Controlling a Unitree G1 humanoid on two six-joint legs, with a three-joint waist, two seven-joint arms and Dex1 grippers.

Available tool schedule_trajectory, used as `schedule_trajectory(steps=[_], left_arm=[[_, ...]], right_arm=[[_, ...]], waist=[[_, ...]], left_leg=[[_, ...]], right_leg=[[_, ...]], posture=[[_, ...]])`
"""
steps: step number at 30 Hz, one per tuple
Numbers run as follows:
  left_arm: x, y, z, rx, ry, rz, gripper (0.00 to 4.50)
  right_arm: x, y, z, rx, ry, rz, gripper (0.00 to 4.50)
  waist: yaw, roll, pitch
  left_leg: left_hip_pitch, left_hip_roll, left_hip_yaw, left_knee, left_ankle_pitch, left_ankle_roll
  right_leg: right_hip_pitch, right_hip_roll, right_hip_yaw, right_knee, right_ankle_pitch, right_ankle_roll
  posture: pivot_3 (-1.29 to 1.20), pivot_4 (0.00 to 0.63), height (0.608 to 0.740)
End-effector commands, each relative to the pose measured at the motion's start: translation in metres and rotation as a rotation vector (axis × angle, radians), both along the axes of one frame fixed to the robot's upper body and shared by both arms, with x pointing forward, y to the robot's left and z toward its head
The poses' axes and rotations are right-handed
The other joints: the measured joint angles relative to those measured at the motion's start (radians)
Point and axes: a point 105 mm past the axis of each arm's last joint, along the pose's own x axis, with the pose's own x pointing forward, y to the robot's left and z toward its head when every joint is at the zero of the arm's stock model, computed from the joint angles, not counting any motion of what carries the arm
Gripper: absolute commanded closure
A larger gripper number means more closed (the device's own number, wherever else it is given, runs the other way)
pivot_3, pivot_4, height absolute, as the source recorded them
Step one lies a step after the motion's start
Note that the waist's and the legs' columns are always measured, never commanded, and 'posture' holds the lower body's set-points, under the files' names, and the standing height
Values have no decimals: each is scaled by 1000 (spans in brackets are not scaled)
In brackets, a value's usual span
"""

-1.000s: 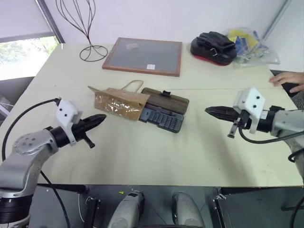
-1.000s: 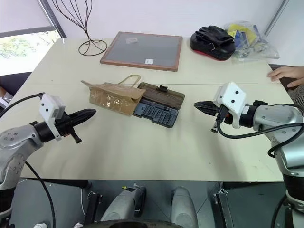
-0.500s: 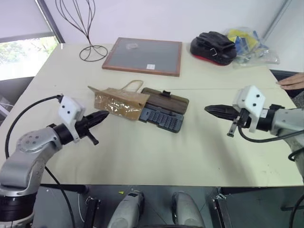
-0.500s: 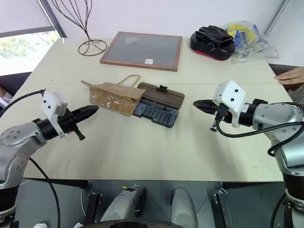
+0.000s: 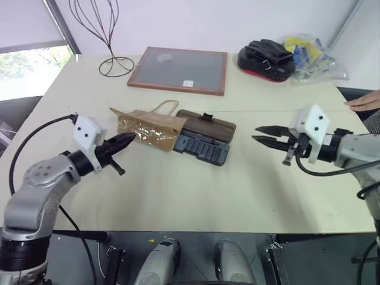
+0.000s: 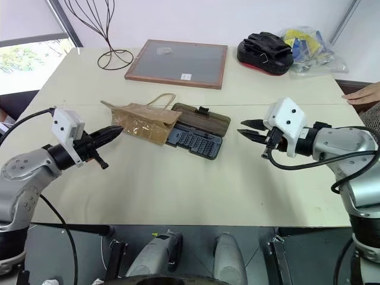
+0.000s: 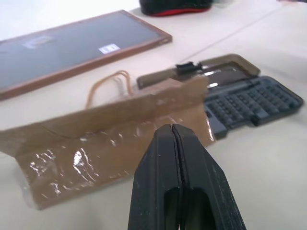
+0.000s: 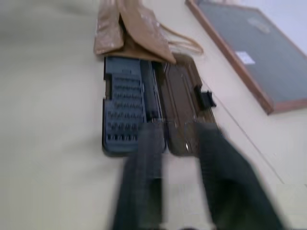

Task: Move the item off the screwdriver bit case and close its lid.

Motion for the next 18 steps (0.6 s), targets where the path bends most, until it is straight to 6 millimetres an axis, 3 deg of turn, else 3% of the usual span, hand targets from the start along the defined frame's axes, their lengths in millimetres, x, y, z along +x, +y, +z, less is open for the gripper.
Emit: schedule_trajectory(steps=[1,3,4,11,18], left_arm=[[6,-2,1,3,-43,28,4500],[9,-2,-6,0,-39,49,4500],[11,-1,-9,1,-37,62,4500],[22,15,-18,18,-65,189,4500],[25,14,-20,19,-91,223,4500]], right_arm=[[4,23,8,40,-66,56,1434],[11,39,8,79,-80,77,381],[15,46,8,97,-86,85,63],[43,97,9,244,-89,95,63],[58,155,-19,298,28,152,63]], waist=[[-1,0,0],[-2,0,0],[-2,0,0],[0,0,0],[-13,0,0]], left_leg=[[0,0,0,0,0,0],[0,0,0,0,0,0],[0,0,0,0,0,0],[0,0,0,0,0,-1],[0,0,-2,-2,3,-5]], right_leg=[[0,0,0,0,0,0],[0,0,0,0,1,0],[-1,0,0,0,1,1],[-1,1,0,0,2,1],[-3,2,0,2,4,-1]], posture=[[0,150,734],[0,150,734],[0,150,734],[0,150,734],[0,150,734]])
